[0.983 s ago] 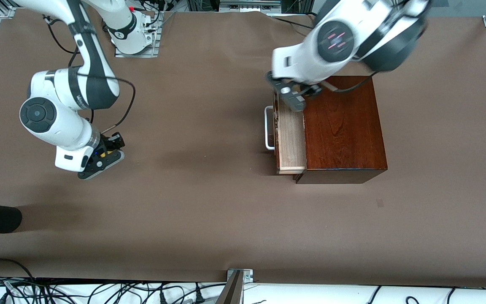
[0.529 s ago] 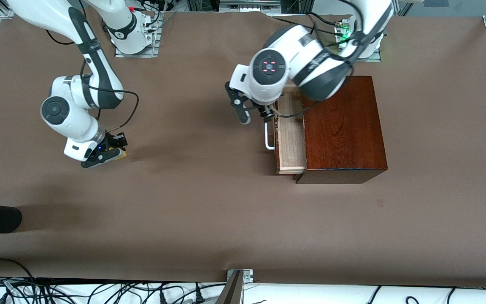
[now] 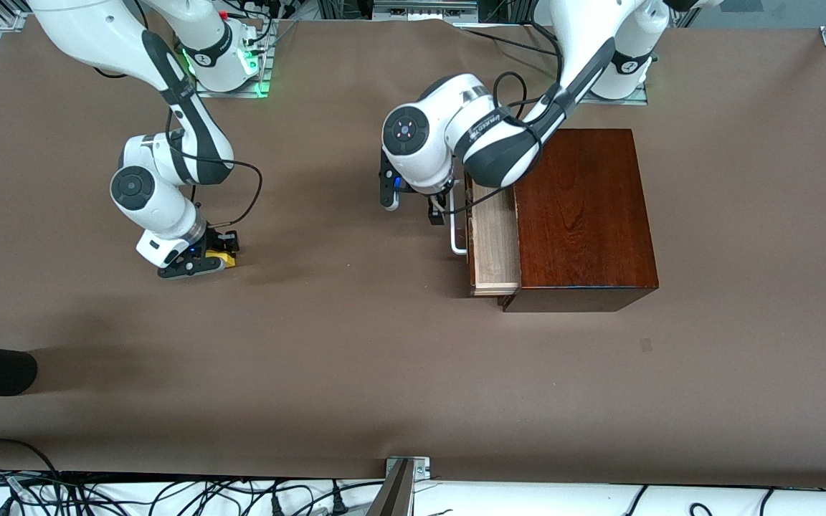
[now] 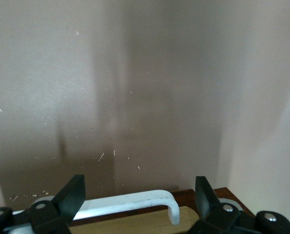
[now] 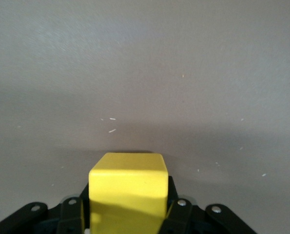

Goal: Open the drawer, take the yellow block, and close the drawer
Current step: 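Push the drawer shut with the left gripper while the right gripper lowers the cube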

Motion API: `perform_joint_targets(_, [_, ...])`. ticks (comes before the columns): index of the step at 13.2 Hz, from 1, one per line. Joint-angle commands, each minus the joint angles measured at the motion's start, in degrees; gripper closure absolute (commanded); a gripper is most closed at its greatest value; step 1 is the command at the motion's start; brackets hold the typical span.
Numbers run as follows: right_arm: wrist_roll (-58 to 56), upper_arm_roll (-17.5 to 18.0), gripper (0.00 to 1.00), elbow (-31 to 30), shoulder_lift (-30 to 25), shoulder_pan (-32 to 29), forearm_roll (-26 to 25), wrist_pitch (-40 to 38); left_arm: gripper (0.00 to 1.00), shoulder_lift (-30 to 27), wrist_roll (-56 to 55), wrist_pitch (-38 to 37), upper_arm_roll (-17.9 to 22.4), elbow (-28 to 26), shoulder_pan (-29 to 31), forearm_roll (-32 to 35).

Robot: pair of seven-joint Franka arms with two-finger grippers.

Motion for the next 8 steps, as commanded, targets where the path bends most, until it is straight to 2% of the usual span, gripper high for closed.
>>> perform_joint_targets(1, [1.1, 1.02, 1.0, -0.79, 0.18, -1.17, 0.48, 1.39, 0.0, -0.67, 2.13, -1.57, 0.55, -1.35, 0.45, 2.37])
perform_joint_targets(3, [1.45, 1.02, 1.0, -0.87, 0.79, -1.17, 0.39, 2.09, 0.0, -0.67, 2.04, -4.37, 0.55, -1.97, 0.63, 4.75])
perform_joint_targets(4, [1.28, 1.01, 0.38, -0.79, 0.79, -1.35, 0.39, 2.44, 0.0, -0.93, 2.04, -6.13, 0.55, -1.71, 1.24, 4.84])
perform_joint_targets(5, [0.93, 1.1, 0.0, -0.61, 0.01, -1.7, 0.31, 2.62, 0.0, -1.28, 2.04, -7.8, 0.55, -1.62, 2.03, 4.84])
perform_joint_targets(7, [0.66, 1.89, 0.0, 0.09, -4.37, -2.14, 0.3, -0.43, 0.0, -1.63, 2.04, -10.18, 0.46, -1.18, 3.26, 4.84])
perform_joint_targets(8, [0.75, 2.42, 0.0, 2.01, -6.3, -2.23, 0.3, -5.16, 0.0, -1.72, 2.04, -11.15, 0.55, -1.18, 3.44, 4.84])
